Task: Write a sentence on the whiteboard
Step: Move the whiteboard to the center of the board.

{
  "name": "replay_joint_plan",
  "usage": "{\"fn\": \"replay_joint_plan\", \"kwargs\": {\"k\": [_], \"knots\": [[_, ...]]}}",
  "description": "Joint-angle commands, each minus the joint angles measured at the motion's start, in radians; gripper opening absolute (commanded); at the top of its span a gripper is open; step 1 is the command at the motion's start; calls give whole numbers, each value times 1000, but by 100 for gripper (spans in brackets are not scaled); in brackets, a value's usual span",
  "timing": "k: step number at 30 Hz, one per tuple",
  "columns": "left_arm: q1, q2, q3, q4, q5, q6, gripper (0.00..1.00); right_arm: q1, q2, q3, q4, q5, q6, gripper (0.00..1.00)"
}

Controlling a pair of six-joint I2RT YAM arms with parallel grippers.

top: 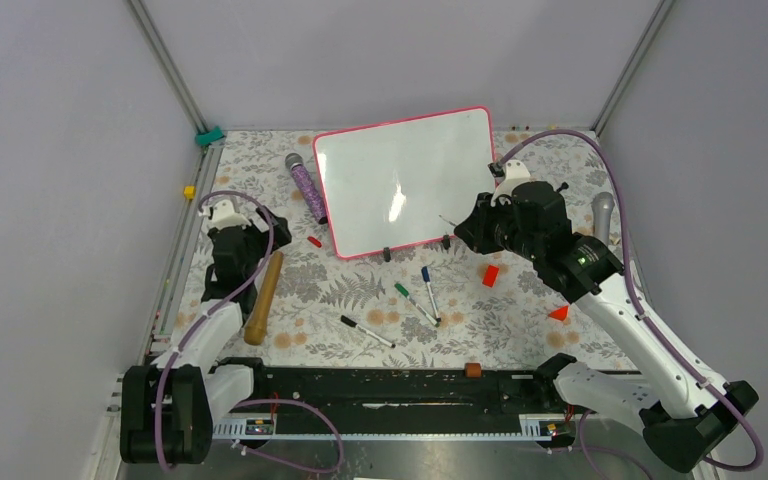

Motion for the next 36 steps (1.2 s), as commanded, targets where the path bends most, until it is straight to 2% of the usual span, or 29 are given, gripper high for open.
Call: {"fn": "replay_joint_plan", "kwargs": {"k": [1, 4, 10, 13, 16, 20, 25, 26, 28, 30, 32, 36], "knots": [[2, -1, -39, 157, 74, -25, 99, -2, -1, 39, 37, 4, -6, 0], [2, 34, -44, 240, 155, -25, 99, -3, -1, 41, 37, 10, -14, 0], [3, 81, 21, 240, 231, -36, 99, -3, -8, 44, 37, 14, -30, 0], [3, 130, 88, 216, 293, -117, 99, -3, -9, 47, 36, 7, -45, 0], [9, 206, 198, 127, 353, -218, 99, -3, -15, 47, 37, 7, -51, 0], [10, 298, 291, 97, 499, -249, 99, -2, -27, 43, 38, 1, -52, 0], [70, 424, 440, -26, 712, -285, 99, -3, -52, 28, 56, -3, -50, 0], [86, 441, 453, -13, 765, -314, 99, -2, -56, 24, 60, -4, -49, 0], [109, 466, 431, 156, 895, -389, 99, -3, -71, 15, 67, -7, -49, 0], [128, 489, 428, 257, 934, -526, 99, -3, -85, 5, 77, -10, -45, 0], [140, 530, 476, 273, 987, -575, 99, -3, -99, -5, 86, -14, -40, 0], [147, 629, 627, 180, 1127, -587, 99, -2, -127, -14, 97, -24, -38, 0]]}}
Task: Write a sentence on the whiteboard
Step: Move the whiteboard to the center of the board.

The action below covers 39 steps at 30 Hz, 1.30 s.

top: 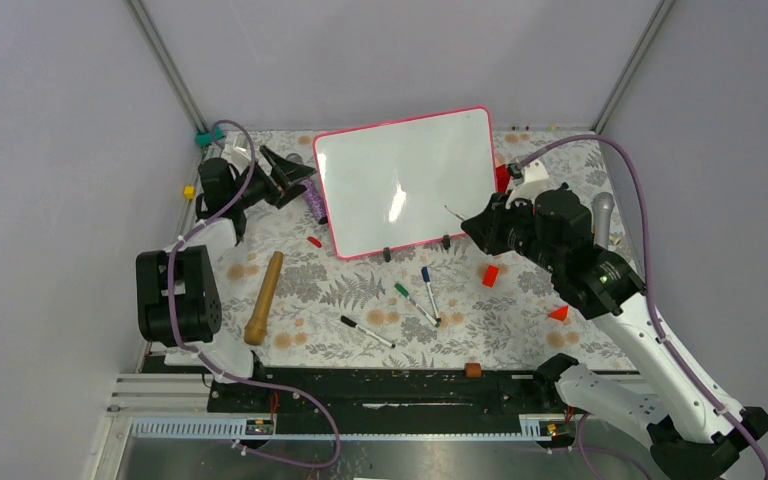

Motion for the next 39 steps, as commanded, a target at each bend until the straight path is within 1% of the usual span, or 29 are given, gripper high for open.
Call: {"fn": "replay_joint_plan", "kwargs": {"k": [1, 3, 5, 8, 10, 13, 15, 20, 22, 24, 28, 32, 35, 39], "knots": [[10, 92, 173, 72, 252, -124, 99, -2, -38, -5, 54, -24, -2, 0], [19, 130, 193, 216, 315, -233, 99, -2, -48, -5, 53, -30, -1, 0], [37, 175, 231, 315, 359, -315, 99, -2, -55, -5, 54, -32, 1, 0], [65, 275, 294, 473, 389, -443, 99, -3, -68, -10, 61, -36, 6, 0], [80, 333, 292, 651, 377, -563, 99, -2, -75, -14, 66, -36, 7, 0], [84, 442, 291, 977, 333, -789, 99, -2, -79, -16, 65, -25, 3, 0], [82, 474, 300, 989, 323, -799, 99, -3, -79, -18, 68, -13, 0, 0], [80, 455, 265, 983, 294, -692, 99, -2, -65, -16, 76, 5, 2, 0], [69, 467, 270, 974, 303, -739, 99, -2, -54, -12, 80, 9, 4, 0], [43, 490, 290, 988, 351, -789, 99, -3, -45, -7, 86, 9, 8, 0], [21, 504, 262, 990, 380, -773, 99, -2, -34, -6, 96, 10, 14, 0], [14, 473, 236, 991, 377, -697, 99, -3, -23, -8, 98, 9, 15, 0], [7, 437, 181, 993, 362, -570, 98, -2, -19, -10, 99, 9, 12, 0], [5, 409, 146, 992, 353, -483, 98, -3, -15, -14, 99, 13, 8, 0]]}}
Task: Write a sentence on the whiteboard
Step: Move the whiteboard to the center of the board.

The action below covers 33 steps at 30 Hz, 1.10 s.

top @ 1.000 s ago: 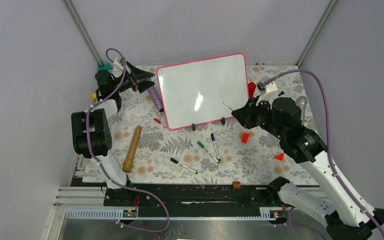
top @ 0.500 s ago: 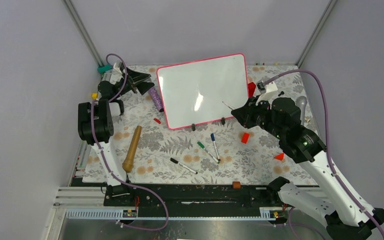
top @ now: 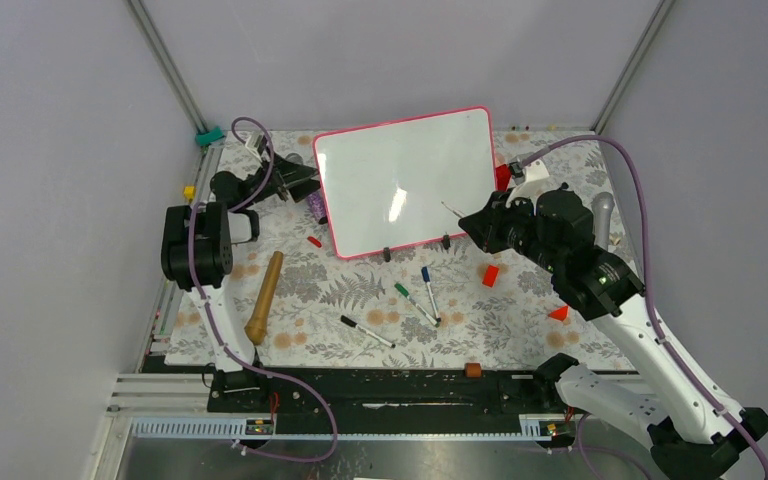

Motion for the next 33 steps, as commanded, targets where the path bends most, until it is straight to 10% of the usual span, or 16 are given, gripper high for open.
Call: {"fn": "replay_joint_plan", "kwargs": {"k": [1, 18, 29, 33], "knots": [[-3, -73, -25, 77, 8, 176, 98, -2, 5, 3, 47, 27, -1, 0], [-30, -76, -61, 79, 119, 434, 79, -2, 50, 29, 62, -5, 20, 0], [-51, -28, -81, 76, 51, 310, 43, -2, 48, 28, 63, -6, 15, 0], [-51, -38, -62, 79, 120, 388, 57, -2, 43, 26, 62, -2, 14, 0]]}}
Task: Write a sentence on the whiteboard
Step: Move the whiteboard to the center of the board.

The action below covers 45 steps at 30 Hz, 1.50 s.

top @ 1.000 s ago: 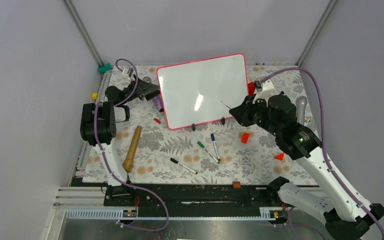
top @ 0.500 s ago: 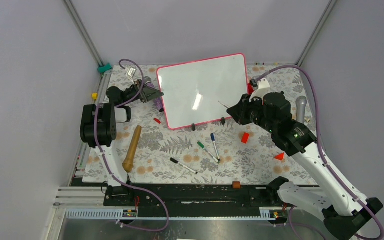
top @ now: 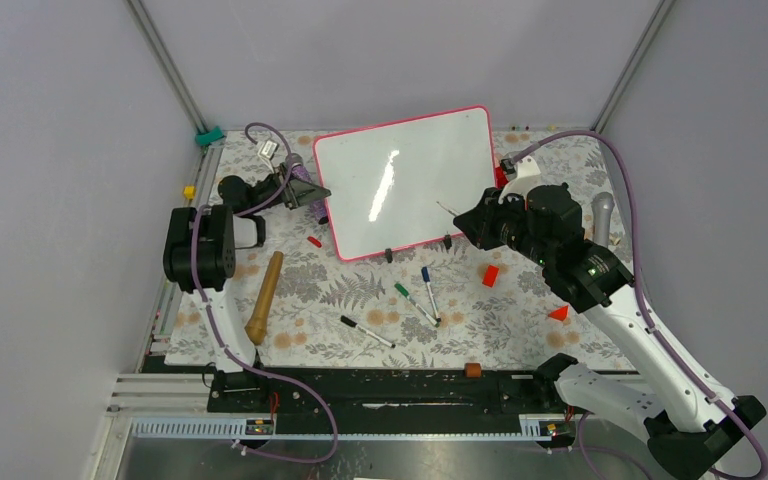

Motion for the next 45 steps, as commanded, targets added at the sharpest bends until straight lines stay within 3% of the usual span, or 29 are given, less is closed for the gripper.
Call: {"fn": "replay_joint_plan", "kwargs": {"k": [1, 2, 9, 15, 24, 35, 45], "knots": [[-6, -1, 19, 72, 49, 38, 58, -2, -8, 26, 41, 3, -1, 0], [-6, 2, 13, 72, 40, 36, 59, -2, -8, 26, 40, 3, -4, 0], [-7, 31, 11, 73, 52, 37, 92, -2, -13, 22, 40, 9, -7, 0], [-16, 47, 2, 73, 52, 47, 93, -3, -10, 19, 41, 10, -8, 0], [-55, 62, -1, 75, 75, 74, 81, -3, -10, 14, 41, 10, -5, 0], [-66, 48, 11, 74, 88, 105, 46, -2, -9, 5, 40, 11, 5, 0], [-66, 54, 47, 75, 85, 113, 40, -3, -13, 5, 40, 12, -1, 0]]}}
